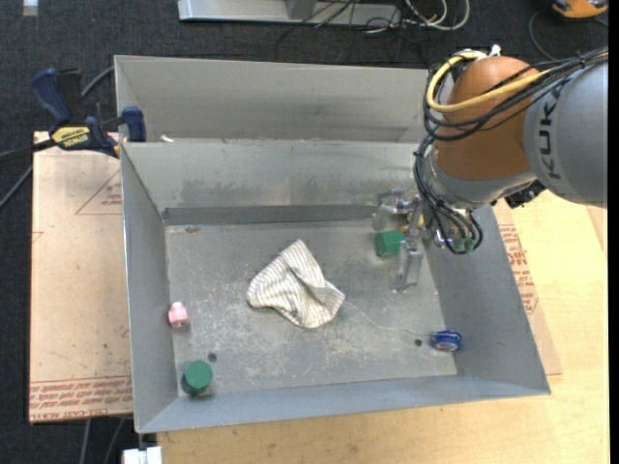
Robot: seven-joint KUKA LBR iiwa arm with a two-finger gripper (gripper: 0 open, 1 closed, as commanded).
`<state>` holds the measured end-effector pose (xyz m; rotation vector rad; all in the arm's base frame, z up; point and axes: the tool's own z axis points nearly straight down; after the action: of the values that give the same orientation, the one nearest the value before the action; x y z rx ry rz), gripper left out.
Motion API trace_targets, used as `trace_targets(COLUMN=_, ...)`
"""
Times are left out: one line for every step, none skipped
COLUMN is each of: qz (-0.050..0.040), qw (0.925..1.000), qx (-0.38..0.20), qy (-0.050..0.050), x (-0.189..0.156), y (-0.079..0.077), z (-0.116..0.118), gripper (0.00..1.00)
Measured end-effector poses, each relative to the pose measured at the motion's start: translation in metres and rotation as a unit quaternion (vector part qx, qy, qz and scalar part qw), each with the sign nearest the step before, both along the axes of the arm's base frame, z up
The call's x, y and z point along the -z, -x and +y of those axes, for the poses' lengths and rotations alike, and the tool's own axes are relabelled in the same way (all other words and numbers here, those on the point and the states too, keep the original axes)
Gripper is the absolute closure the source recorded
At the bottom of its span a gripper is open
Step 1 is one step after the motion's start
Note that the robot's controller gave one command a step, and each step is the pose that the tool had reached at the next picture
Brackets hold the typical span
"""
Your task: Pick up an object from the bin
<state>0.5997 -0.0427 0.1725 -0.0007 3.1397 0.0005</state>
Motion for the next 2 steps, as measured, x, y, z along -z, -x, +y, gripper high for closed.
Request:
trace_targets(qz=0.0068, qw=0.9996, qx=0.029, qy=-0.002, x=0.066, y=0.023, z=0.08, gripper=0.0)
trace_targets(qz=-0.0032, qw=0.9985, qx=-0.055, qy=0.0, x=0.091, y=-0.024, z=0.104, gripper=0.0)
